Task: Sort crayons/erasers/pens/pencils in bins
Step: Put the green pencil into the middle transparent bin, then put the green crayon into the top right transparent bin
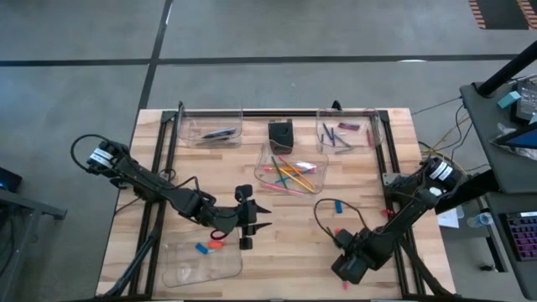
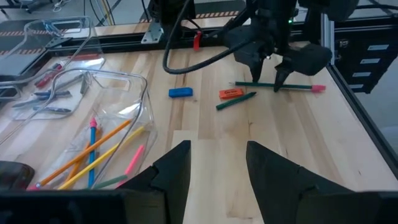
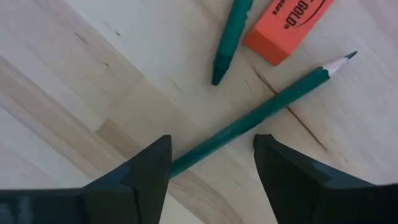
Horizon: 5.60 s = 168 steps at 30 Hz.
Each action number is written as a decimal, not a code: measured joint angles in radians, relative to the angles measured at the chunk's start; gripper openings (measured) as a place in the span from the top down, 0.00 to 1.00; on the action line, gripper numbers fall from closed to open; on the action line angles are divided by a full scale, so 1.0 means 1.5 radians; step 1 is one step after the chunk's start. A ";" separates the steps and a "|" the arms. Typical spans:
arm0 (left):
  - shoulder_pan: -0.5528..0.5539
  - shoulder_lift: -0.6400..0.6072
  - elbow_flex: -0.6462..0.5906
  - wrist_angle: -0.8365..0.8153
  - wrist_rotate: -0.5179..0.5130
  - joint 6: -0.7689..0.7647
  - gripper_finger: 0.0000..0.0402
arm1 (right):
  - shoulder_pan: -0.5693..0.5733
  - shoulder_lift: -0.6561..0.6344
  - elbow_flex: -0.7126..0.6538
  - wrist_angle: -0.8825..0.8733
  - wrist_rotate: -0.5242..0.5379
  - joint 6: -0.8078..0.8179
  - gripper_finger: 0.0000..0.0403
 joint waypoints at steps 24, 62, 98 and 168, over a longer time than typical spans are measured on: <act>-0.005 0.000 0.000 0.001 0.000 -0.017 0.65 | 0.031 -0.033 0.014 -0.055 -0.092 0.036 0.96; -0.008 0.000 0.000 0.004 0.003 -0.014 0.65 | -0.620 -0.300 0.140 0.067 0.053 -0.865 0.95; -0.002 0.226 0.105 0.065 0.218 0.124 0.65 | -0.220 -0.375 0.037 -0.112 0.195 -0.563 0.67; 0.067 0.407 0.257 -0.215 0.274 0.098 0.99 | -0.072 -0.317 -0.066 0.026 0.260 -0.473 0.66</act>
